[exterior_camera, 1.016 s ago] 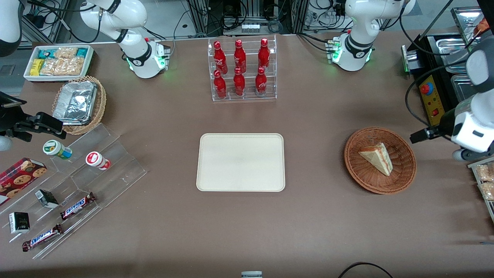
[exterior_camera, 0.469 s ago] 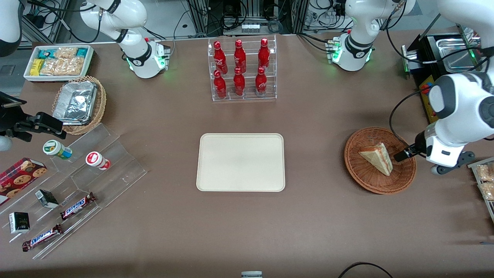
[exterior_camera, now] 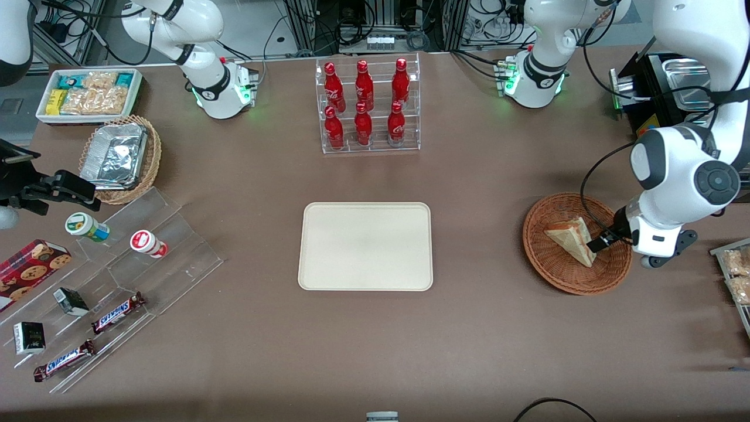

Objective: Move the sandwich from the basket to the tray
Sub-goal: 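Lower the open left gripper over the sandwich in the basket, then close the left gripper on the sandwich and lift it, then carry the held sandwich with the left gripper over the cream tray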

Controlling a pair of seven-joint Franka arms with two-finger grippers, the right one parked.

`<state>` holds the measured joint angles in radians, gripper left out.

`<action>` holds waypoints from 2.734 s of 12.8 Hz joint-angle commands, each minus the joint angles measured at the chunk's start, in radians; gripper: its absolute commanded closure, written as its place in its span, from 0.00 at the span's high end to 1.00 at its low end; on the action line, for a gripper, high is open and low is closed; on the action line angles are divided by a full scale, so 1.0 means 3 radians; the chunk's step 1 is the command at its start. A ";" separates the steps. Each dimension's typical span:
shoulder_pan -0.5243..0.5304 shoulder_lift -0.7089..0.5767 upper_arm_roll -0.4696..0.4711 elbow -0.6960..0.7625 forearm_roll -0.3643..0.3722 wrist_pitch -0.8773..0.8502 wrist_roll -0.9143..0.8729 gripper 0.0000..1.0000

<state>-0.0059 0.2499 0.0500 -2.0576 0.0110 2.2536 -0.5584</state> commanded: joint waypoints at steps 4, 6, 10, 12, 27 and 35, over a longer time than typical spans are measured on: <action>-0.0037 0.0266 -0.0003 -0.0115 -0.0006 0.0366 -0.0342 1.00; -0.0032 0.0348 -0.0008 -0.0192 -0.0006 0.0505 -0.0404 1.00; -0.0042 0.0496 -0.0018 -0.0208 -0.0016 0.0587 -0.0496 0.98; -0.0047 0.0507 -0.0023 -0.0208 -0.0021 0.0582 -0.0491 0.82; -0.0516 0.0424 -0.0039 0.1013 -0.0032 -0.0865 0.0292 0.42; -0.1539 0.1033 -0.0049 0.1750 -0.0374 -0.0870 0.0266 0.33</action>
<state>-0.4030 0.5129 0.0194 -1.6140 -0.0854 2.0220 -0.4816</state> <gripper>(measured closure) 0.643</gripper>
